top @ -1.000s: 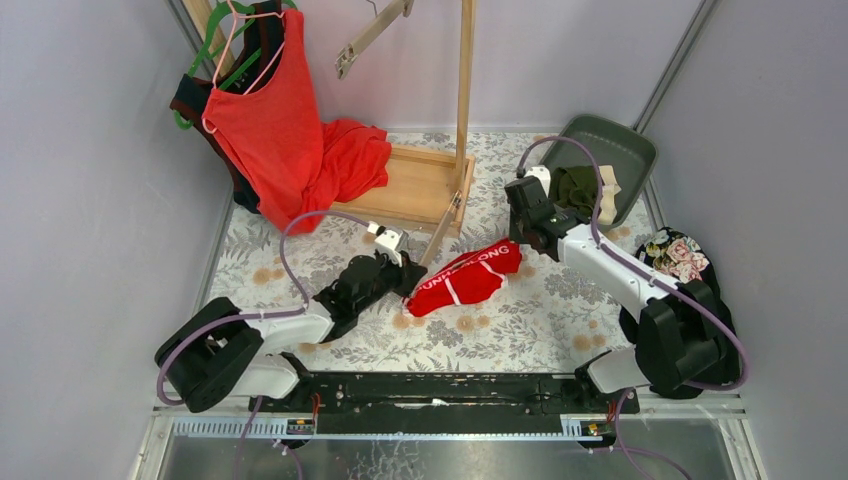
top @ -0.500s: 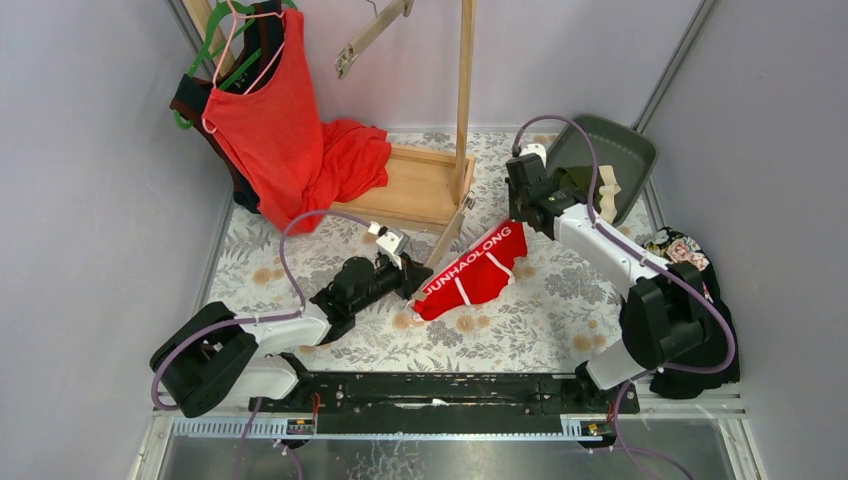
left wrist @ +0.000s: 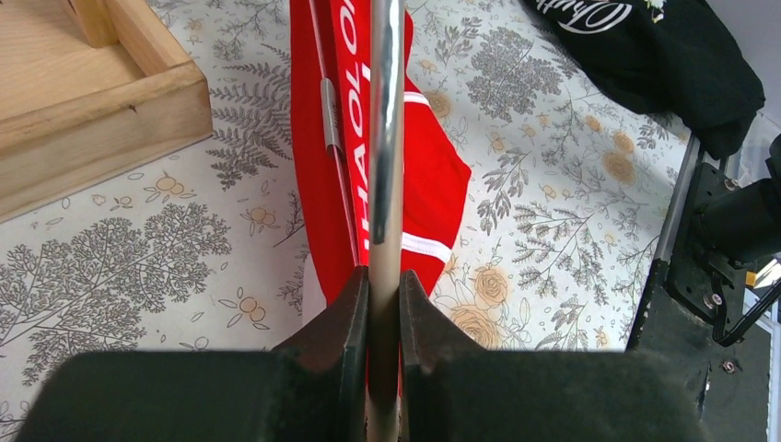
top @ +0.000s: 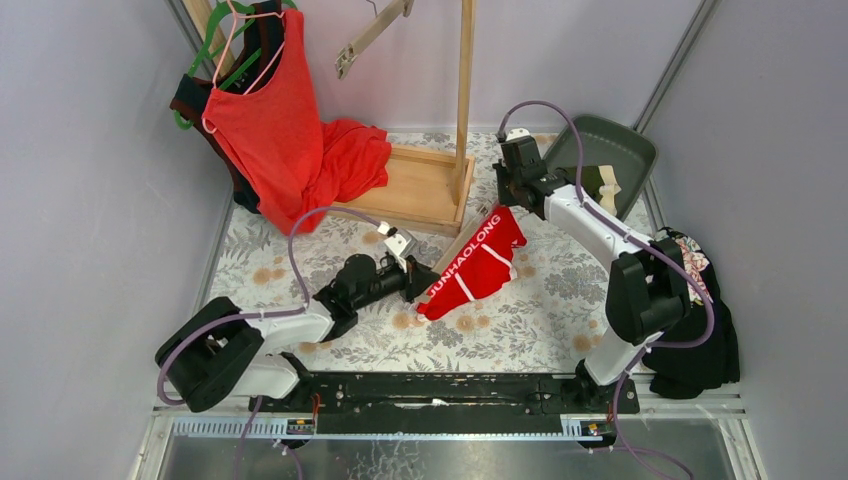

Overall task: Clip the underwear to the hanger
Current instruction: Place the hanger at the center of the board.

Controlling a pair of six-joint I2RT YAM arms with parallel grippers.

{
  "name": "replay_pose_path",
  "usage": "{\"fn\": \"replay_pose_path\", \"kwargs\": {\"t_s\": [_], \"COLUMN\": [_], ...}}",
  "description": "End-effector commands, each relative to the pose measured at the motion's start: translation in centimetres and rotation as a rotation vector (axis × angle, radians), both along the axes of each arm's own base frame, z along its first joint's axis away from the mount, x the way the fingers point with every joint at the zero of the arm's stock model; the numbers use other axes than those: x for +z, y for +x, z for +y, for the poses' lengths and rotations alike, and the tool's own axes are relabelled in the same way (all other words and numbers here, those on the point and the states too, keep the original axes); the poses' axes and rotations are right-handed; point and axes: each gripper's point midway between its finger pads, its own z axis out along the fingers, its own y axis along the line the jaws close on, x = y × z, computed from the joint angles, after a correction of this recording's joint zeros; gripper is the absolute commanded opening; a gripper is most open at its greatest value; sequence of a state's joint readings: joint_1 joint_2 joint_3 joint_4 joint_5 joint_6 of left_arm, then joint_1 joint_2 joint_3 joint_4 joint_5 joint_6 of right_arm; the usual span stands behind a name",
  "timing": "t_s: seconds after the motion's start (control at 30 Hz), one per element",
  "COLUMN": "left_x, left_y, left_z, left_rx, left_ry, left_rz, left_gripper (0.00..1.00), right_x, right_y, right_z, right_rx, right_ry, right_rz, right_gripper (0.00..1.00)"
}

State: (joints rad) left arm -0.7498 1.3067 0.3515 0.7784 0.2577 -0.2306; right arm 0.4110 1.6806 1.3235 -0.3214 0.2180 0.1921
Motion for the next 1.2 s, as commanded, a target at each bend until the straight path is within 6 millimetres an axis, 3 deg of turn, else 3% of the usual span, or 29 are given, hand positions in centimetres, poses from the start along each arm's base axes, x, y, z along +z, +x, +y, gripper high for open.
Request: {"fn": "replay_pose_path", "kwargs": {"t_s": [0.0, 0.73, 1.17], "left_x": [-0.5, -5.3, -6.6], "left_y": [-0.4, 0.5, 1.2], "left_z": [-0.5, 0.3, 0.8], "left_rx": [-0.048, 0.092, 0.095], "left_ry": [0.004, -0.022, -0.07], "left_rz": [0.016, 0.222, 0.307], "left_gripper": [0.0, 0.0, 0.0], "right_x": [4.4, 0.6, -1.0], "right_y": [3.8, 7.1, 8.0], "right_z": [-0.4, 1.2, 2.9], "right_rx": [-0.016, 0.07, 0.123], "right_ry": [0.017, 0.005, 0.046], "right_rz": [-0.156, -0.051, -0.045], "right_gripper": [0.0, 0.0, 0.0]}}
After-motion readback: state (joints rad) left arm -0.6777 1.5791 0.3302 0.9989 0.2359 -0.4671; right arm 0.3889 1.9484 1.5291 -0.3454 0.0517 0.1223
